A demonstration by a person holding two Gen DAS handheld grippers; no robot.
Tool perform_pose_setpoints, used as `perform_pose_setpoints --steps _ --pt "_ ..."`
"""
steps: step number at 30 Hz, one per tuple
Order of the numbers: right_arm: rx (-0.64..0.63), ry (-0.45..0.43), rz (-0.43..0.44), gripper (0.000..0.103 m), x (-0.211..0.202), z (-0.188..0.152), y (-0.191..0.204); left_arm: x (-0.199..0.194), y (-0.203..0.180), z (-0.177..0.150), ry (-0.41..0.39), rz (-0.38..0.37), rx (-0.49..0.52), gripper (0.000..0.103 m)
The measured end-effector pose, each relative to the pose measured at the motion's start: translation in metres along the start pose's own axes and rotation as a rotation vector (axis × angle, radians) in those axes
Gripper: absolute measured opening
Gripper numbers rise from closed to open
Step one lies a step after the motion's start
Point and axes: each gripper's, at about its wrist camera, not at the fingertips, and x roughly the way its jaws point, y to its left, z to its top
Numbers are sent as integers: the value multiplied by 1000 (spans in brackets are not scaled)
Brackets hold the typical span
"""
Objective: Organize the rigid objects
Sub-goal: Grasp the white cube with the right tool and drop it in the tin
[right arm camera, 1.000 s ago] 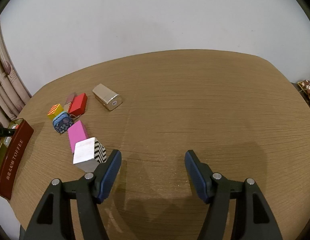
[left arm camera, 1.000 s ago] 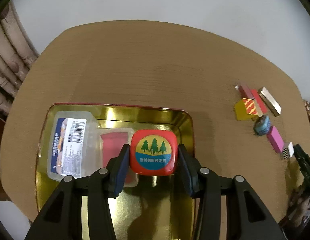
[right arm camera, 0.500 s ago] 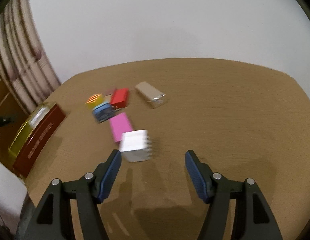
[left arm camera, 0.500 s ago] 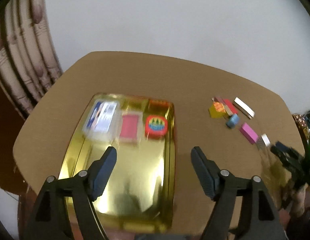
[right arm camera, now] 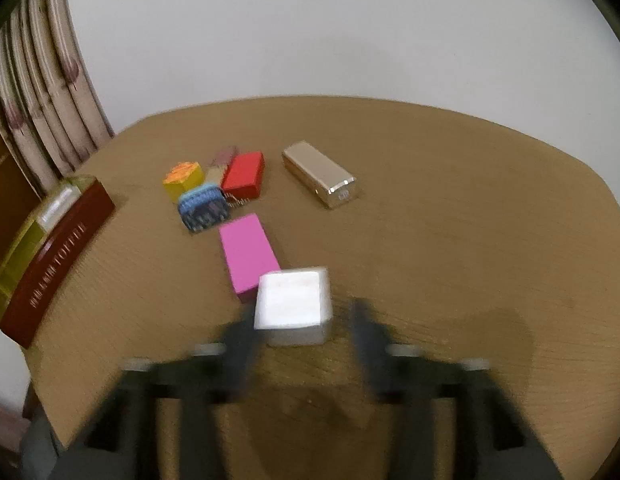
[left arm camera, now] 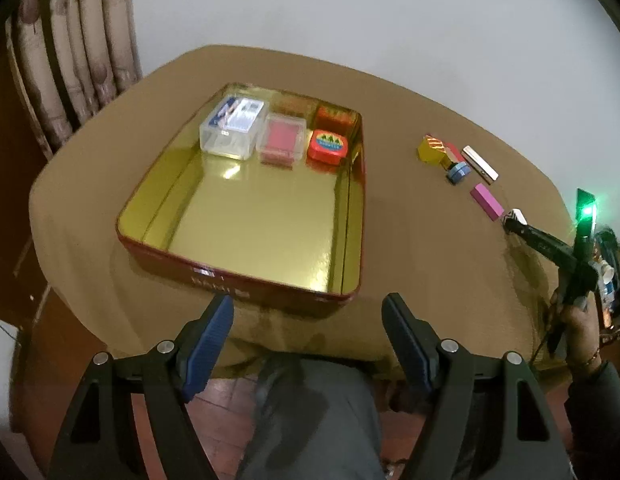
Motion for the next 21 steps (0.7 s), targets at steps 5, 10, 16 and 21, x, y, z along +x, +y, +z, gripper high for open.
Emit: perform_pose_setpoints --steps 5,10,16,21 --pt "-30 -12 1 30 -12 -2 10 0 7 -9 -6 5 -46 73" --pt "-91 -97 142 30 -64 16 59 -16 19 -18 -87 73 -84 73" --pt "-265 -101 401 30 -83 57 190 -33 31 -27 -167 196 -71 74" --pt "-394 6 454 30 -32 76 273 -36 38 -37 -176 213 -51 82"
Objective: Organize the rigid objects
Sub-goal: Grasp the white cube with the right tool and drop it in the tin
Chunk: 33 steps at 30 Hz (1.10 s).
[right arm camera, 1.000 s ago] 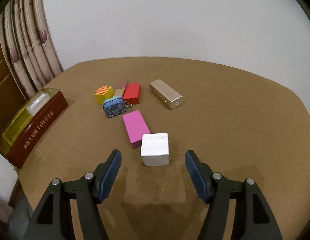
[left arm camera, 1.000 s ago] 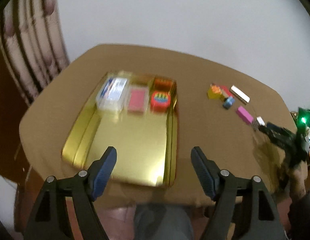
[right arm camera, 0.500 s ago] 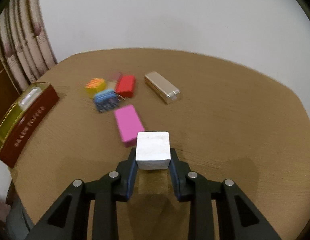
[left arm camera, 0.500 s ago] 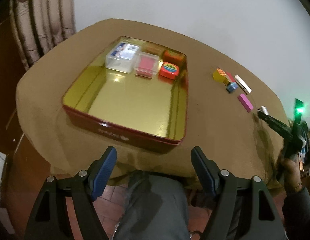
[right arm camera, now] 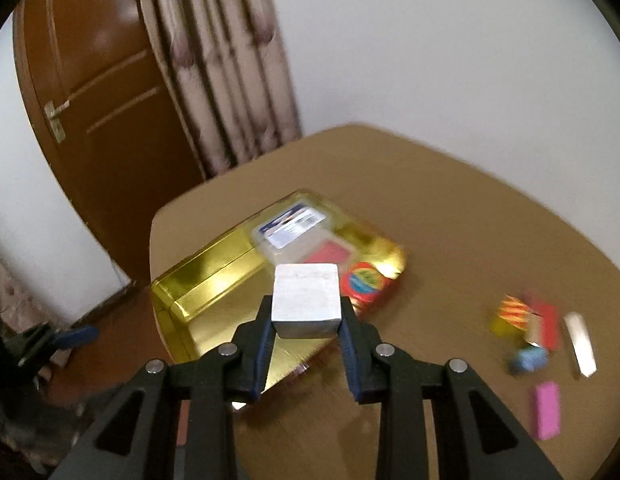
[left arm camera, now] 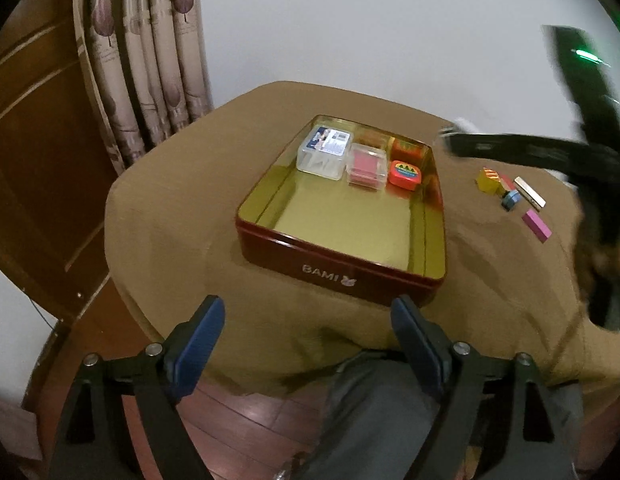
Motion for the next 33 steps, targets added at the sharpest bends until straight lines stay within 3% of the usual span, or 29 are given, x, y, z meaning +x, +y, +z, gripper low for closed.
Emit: perform_pose_setpoints --steps 4,9,13,18,21,23,27,30,33 --pt "-54 99 -19 30 49 16 10 -2 6 1 -7 -17 2 83" --pt "-117 186 -75 30 78 8 11 7 12 2 19 -44 -25 84" --pt "-147 228 -117 30 93 2 11 19 14 0 75 -59 -40 84" --pt "-159 247 -173 32 113 -2 7 19 19 0 69 -63 -62 84" --pt "-173 210 -210 45 108 -2 8 20 17 -2 78 -56 -49 84" --pt "-167 163 -227 46 97 -1 6 20 14 -3 80 -56 -41 84" --pt "-13 -49 -218 47 30 -16 -23 15 9 -3 48 -44 -11 84" --pt "146 -145 -329 49 -15 -56 -69 8 2 -3 26 -72 17 84" --pt "261 -146 -493 49 -44 -106 -120 4 -15 -5 28 -115 66 84"
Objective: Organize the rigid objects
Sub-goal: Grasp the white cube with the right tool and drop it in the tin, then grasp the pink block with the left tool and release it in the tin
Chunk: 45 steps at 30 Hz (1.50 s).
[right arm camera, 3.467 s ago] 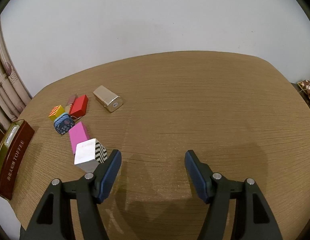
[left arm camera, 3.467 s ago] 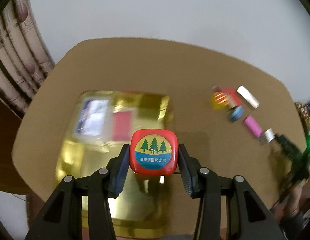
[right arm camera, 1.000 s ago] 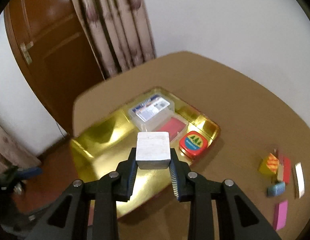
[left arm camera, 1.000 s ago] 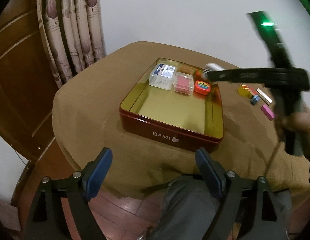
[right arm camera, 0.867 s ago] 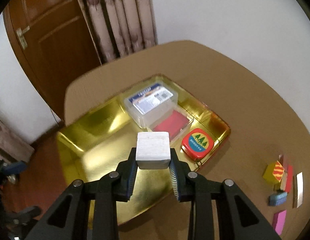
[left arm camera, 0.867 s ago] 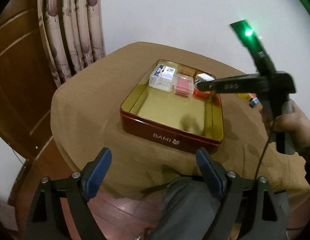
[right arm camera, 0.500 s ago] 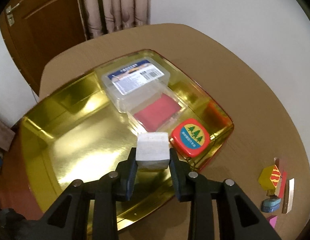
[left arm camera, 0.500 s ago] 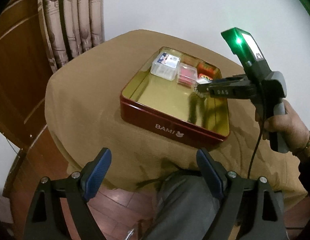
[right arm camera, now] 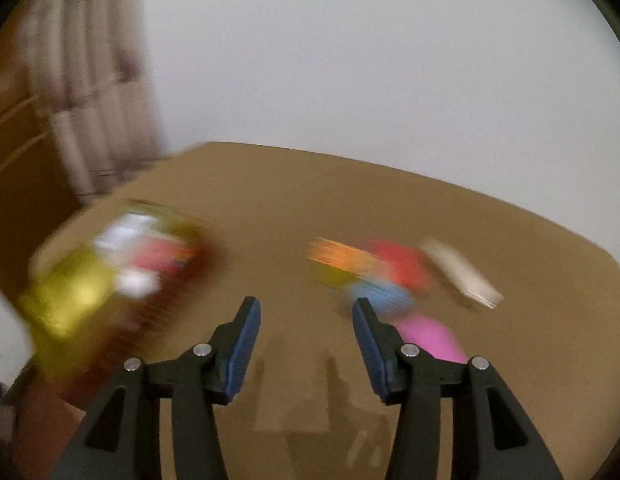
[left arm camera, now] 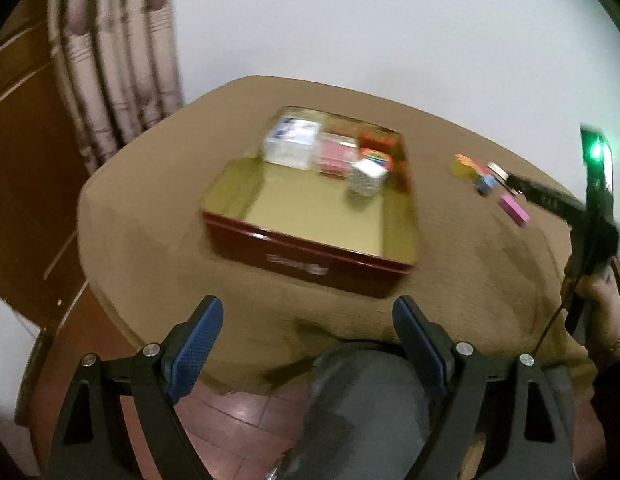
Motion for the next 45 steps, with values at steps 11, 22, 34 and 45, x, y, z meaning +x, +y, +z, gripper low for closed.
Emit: perform_pose_setpoints --steps 11,22,34,45 --pt "239 74 -271 49 -10 -69 -174 25 -136 48 81 -286 181 84" --pt "385 -9 -127 52 -21 -76 -200 153 -261 117 292 -292 0 83" --pt "405 -104 -63 53 -63 -82 -204 219 -287 128 411 -161 -165 65" --pt "414 -127 -54 53 -86 -86 -209 238 -331 130 396 -20 -100 47"
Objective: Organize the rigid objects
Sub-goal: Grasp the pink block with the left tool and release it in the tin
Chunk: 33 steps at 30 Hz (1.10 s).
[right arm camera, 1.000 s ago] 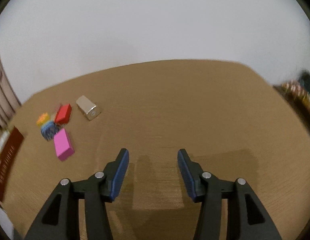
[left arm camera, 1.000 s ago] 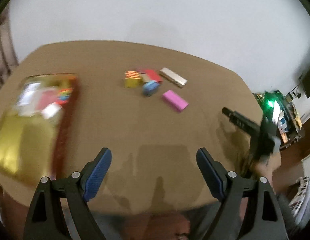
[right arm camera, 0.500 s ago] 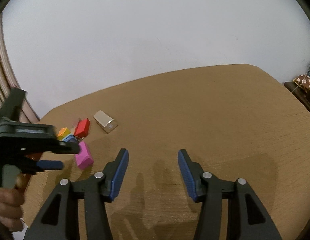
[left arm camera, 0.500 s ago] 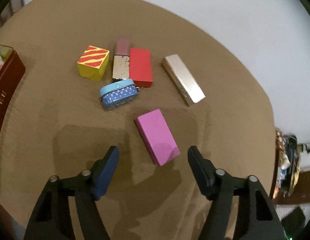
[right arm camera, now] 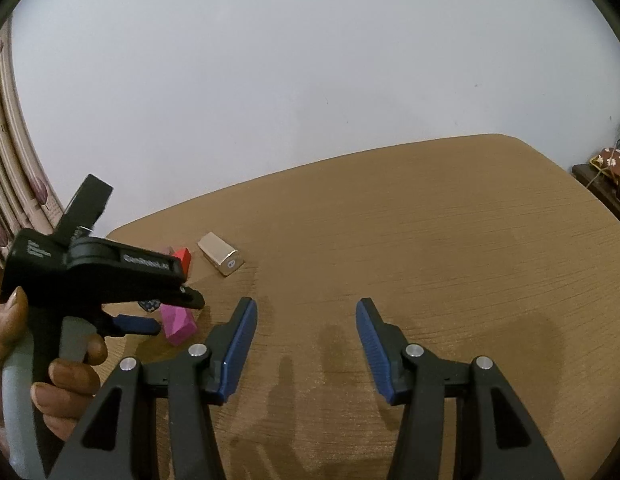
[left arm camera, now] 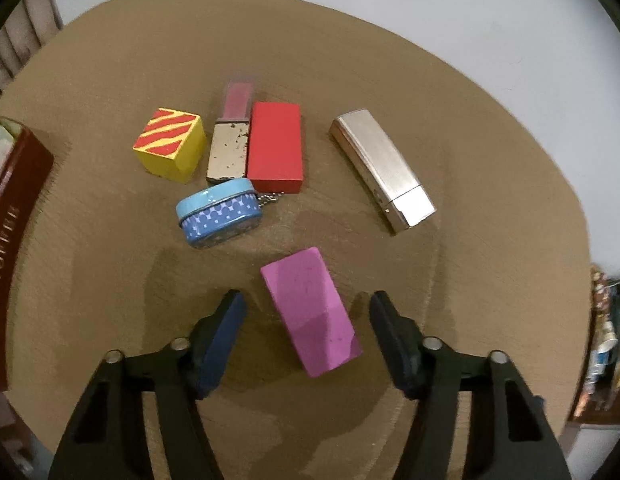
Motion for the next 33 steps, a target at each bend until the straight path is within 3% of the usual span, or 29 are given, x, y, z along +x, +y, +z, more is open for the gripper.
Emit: perform_pose_setpoints --steps 1,2,8,14,18,24,29,33 --pt "2 -1 -1 53 0 1 0 -1 -3 -4 -9 15 4 30" --pt "4 -2 -2 53 6 1 1 -2 -8 -2 -13 15 3 27" --pt "23 -1 -8 53 12 3 0 -16 0 -25 -3 -55 68 27" --pt "26 11 -19 59 16 3 -1 -70 24 -67 -77 -77 169 27" --pt "24 21 -27 62 22 3 0 -119 72 -73 -153 -59 164 27" --pt "17 45 -47 62 32 4 2 -155 176 -46 -202 78 148 27" --pt "9 64 -66 62 40 4 5 -143 261 -11 -197 207 176 27" --pt "0 85 -82 62 48 3 7 -124 299 4 -167 242 202 27"
